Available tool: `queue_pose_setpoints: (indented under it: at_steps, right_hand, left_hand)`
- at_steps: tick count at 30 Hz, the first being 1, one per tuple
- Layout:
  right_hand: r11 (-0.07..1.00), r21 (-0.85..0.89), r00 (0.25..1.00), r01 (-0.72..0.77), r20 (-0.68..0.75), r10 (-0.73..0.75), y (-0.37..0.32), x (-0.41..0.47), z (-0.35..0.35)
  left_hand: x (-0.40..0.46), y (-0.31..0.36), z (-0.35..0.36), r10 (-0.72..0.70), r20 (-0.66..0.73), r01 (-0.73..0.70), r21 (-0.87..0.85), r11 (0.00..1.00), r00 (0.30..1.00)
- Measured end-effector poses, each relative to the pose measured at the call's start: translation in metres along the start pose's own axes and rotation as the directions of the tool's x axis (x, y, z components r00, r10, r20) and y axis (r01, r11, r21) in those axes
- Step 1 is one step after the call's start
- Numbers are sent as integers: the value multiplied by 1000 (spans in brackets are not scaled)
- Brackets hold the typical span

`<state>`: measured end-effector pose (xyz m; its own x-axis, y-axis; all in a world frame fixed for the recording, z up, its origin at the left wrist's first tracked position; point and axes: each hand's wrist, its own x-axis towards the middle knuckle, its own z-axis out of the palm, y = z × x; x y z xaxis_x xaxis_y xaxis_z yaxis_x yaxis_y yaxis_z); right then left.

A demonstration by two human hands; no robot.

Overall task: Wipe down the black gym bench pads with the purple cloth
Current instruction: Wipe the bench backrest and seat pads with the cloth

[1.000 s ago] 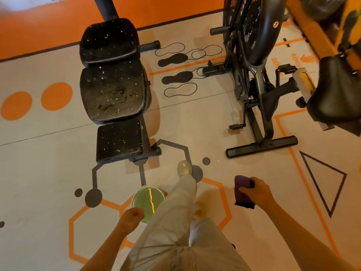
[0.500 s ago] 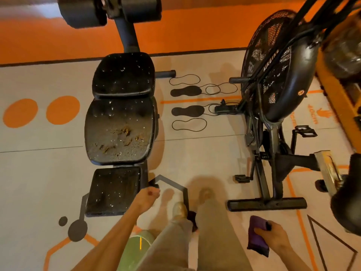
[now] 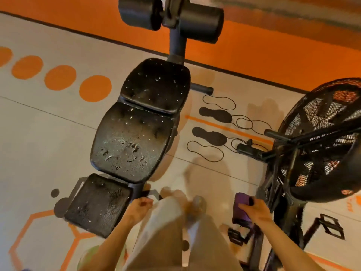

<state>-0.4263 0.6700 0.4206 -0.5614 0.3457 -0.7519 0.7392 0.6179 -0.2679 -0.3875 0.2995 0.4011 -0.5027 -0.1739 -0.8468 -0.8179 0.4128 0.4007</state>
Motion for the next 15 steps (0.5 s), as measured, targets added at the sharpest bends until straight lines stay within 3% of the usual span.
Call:
queue_pose_setpoints:
  at_steps: [8,15]
  right_hand:
    - [971,-170,986,168,40,-164,-160,83,-27]
    - [963,-135,972,234,68,-226,-286,137,-14]
  left_hand:
    - [70,60,-40,-20,-29,17,-99,995,999]
    - [164,167,-103,131,-45,-136,-136,981,990]
